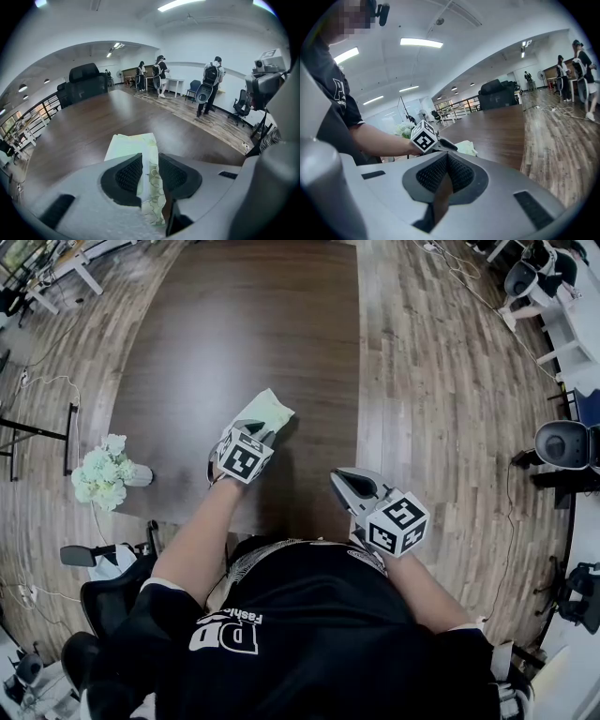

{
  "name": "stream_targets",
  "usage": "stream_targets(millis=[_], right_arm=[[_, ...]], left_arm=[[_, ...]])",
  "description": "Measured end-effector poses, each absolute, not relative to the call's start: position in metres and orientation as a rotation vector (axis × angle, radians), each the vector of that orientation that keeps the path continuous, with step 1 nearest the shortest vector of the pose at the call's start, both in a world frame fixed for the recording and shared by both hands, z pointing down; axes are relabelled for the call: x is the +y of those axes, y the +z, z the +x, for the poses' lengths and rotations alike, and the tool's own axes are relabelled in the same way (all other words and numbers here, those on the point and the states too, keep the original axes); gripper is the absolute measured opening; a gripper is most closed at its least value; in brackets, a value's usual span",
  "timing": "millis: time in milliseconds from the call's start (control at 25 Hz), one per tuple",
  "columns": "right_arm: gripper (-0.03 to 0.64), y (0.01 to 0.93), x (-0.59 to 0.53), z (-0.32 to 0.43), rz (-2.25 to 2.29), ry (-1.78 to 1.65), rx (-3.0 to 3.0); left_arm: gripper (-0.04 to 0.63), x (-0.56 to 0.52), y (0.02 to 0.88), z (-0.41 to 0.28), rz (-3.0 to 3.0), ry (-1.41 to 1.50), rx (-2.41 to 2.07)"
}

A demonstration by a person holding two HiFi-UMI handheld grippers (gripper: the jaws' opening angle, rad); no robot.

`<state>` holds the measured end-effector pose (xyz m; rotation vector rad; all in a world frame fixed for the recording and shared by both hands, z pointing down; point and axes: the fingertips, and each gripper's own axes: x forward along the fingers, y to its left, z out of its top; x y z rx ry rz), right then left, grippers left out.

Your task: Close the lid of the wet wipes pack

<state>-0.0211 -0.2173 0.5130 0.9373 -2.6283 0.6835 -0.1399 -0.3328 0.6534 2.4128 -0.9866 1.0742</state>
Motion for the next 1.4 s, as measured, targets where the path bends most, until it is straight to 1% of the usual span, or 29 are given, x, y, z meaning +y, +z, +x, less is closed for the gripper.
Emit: stream_targets(millis=[680, 920, 1120, 1400], right_arm=[[0.0, 0.515, -0.214, -0.01, 0.932, 0.683, -2.628], [0.0, 0.51, -0.212, -0.004, 0.911, 0.676, -2.639], [0.0, 0.507, -0.206, 0.007, 0.877, 0.663, -2.652], [0.0, 0.501, -0.199, 0.018, 0.78, 0.616, -2.694]], left_arm=[[0.095, -0.332, 0.662, -0.14, 2.392, 1.136, -1.06], [0.097, -0.335, 0.656, -0.138, 2.356, 1.133, -1.052], [0.094, -0.329, 0.627, -0.132, 2.366, 1.033, -1.131], [0.033, -0.299, 0.591, -0.13, 2.321, 0.819, -1.242]])
